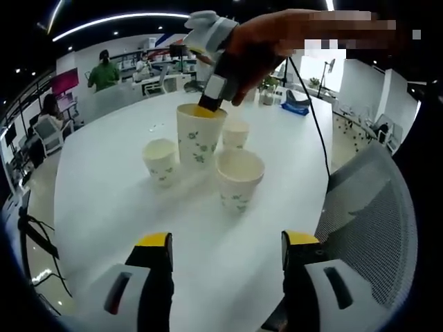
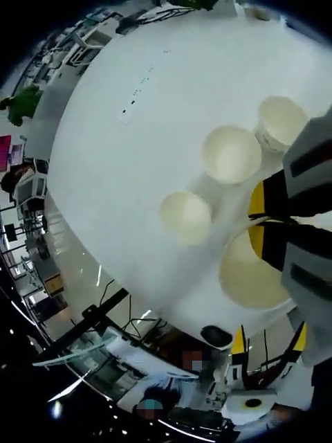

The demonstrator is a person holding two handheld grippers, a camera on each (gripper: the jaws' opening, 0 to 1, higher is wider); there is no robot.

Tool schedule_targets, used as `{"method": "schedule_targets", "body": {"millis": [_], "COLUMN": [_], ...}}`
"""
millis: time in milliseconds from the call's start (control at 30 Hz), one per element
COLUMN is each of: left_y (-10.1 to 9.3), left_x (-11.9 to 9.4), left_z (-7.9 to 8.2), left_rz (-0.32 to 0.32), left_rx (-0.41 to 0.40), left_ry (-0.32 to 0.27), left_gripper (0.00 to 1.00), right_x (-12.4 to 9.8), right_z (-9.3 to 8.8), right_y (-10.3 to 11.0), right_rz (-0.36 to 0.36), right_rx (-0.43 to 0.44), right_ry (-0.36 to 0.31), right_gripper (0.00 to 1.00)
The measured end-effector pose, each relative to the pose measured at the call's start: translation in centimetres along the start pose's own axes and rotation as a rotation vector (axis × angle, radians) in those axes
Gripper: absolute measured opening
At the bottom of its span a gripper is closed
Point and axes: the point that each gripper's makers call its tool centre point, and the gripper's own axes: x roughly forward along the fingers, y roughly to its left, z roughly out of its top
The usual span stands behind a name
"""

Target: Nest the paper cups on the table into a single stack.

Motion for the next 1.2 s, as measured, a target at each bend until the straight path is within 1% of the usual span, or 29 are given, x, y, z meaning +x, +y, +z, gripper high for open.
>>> {"method": "schedule_targets", "body": {"millis": [200, 267, 467, 900, 1067, 1200], "left_y": [-0.1, -0.1, 0.1, -0.1, -0.3, -0.2], "left_x": [0.1, 0.1, 0.2, 0.3, 0.3, 0.3], "left_z": [0.1, 0.2, 0.2, 0.7, 0.9, 1.2], "left_rz": [-0.002, -0.001, -0.001, -0.006, -0.007, -0.005], "left_rx": [0.006, 0.005, 0.010, 0.021, 0.025, 0.023], "left_ry": [0.002, 0.001, 0.002, 0.001, 0.001, -0.007], "left_gripper": [0.63, 0.63, 0.63, 0.63, 0.63, 0.62], "right_x": [-0.4, -0.8, -1.1, -3.6, -4.8, -5.2], "right_z": [0.3, -0.1, -0.4, -0.8, -1.6, -2.0], "right_y": [-0.6, -0.4, -0.8, -0.7, -0.1, 0.0], "right_rz": [0.008, 0.018, 0.017, 0.018, 0.020, 0.024], "right_rx": [0.000, 0.005, 0.002, -0.014, -0.032, -0.045], "right_ry": [-0.008, -0.011, -0.009, -0.027, -0.024, -0.017], "right_gripper": [0.00, 0.00, 0.00, 0.00, 0.00, 0.00]}}
